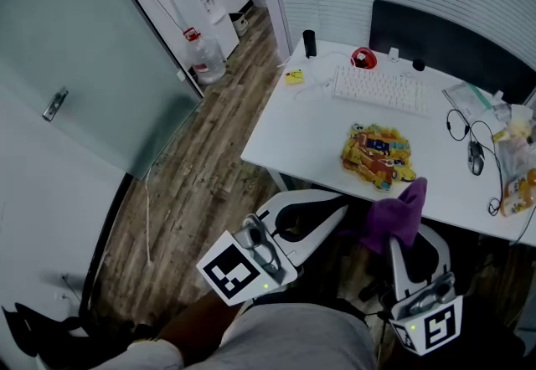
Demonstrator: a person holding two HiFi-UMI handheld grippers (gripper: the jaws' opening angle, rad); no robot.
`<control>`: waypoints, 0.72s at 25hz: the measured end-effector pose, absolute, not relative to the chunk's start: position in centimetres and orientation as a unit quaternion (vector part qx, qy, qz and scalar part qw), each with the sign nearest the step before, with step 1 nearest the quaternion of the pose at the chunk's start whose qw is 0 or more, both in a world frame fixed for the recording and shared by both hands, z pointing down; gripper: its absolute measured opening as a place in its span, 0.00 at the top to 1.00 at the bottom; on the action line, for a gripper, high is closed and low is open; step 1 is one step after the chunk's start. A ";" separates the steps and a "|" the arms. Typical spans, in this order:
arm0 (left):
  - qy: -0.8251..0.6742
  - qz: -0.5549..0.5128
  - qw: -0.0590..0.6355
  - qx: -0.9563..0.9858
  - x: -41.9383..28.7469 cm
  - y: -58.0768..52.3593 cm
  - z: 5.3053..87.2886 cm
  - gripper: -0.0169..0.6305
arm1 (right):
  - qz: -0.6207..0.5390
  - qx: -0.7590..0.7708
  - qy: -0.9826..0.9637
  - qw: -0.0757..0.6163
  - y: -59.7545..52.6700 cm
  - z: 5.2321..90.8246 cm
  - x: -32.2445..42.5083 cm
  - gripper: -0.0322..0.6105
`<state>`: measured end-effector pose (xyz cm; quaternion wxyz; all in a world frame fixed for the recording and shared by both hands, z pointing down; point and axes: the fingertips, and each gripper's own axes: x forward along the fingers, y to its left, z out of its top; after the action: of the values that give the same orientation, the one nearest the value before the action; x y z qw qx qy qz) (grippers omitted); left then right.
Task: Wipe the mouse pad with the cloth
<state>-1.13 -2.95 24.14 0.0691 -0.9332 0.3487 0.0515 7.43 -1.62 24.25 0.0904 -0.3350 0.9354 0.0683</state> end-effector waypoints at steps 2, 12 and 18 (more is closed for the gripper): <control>0.348 0.051 0.068 -0.934 -1.2 -2.8 24.2 0.95 | 0.069 -0.335 0.936 0.087 -1.3 24.4 7.3 0.85; 0.338 0.041 0.061 -0.938 -0.4 -2.4 25.0 0.95 | 0.063 -0.346 0.933 0.077 -1.2 25.0 7.5 0.85; 0.337 0.045 0.059 -0.939 -0.4 -2.3 24.9 0.95 | 0.066 -0.345 0.934 0.072 -0.8 25.1 7.5 0.85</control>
<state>-0.38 -2.27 24.92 0.0588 -0.9386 0.3370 0.0446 7.46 -0.80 25.11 0.0718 -0.3450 0.9336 0.0655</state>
